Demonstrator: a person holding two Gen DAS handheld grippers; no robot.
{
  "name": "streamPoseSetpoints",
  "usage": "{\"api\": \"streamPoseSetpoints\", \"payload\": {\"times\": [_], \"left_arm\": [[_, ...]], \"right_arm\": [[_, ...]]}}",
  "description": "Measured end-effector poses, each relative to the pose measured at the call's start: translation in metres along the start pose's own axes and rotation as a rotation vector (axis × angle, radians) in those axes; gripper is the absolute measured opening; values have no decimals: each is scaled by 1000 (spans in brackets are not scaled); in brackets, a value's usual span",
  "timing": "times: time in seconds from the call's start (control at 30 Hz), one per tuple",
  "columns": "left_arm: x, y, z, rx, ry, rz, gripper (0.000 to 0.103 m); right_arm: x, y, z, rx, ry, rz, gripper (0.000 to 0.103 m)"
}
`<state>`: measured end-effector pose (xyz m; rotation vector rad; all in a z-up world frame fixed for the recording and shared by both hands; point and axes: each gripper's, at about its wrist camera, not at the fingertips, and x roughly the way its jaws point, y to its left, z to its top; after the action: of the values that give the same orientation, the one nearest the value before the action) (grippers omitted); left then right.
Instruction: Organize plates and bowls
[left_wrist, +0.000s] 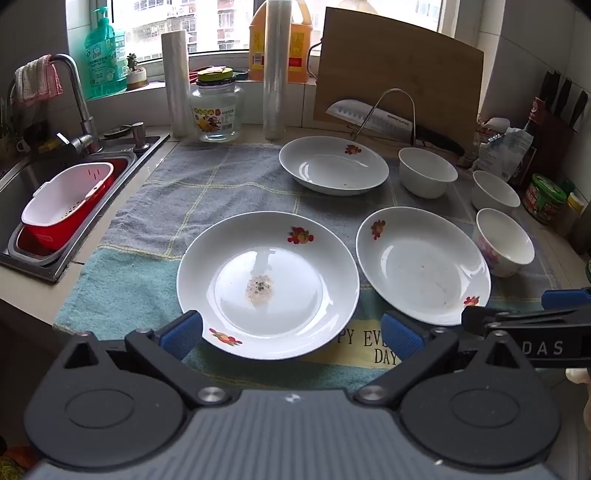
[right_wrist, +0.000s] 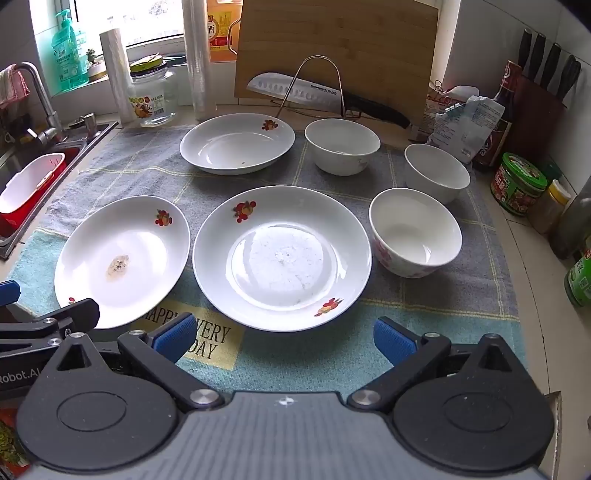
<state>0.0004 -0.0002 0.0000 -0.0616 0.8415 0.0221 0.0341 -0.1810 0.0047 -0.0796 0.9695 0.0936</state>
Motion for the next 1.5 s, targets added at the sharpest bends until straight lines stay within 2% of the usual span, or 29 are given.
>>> {"api": "streamPoseSetpoints", "payload": {"times": [1.5], "left_arm": [[0,-15,4,9,-9,-23,102]], "right_arm": [[-5,-10,2,15,-14,-33,103]]}}
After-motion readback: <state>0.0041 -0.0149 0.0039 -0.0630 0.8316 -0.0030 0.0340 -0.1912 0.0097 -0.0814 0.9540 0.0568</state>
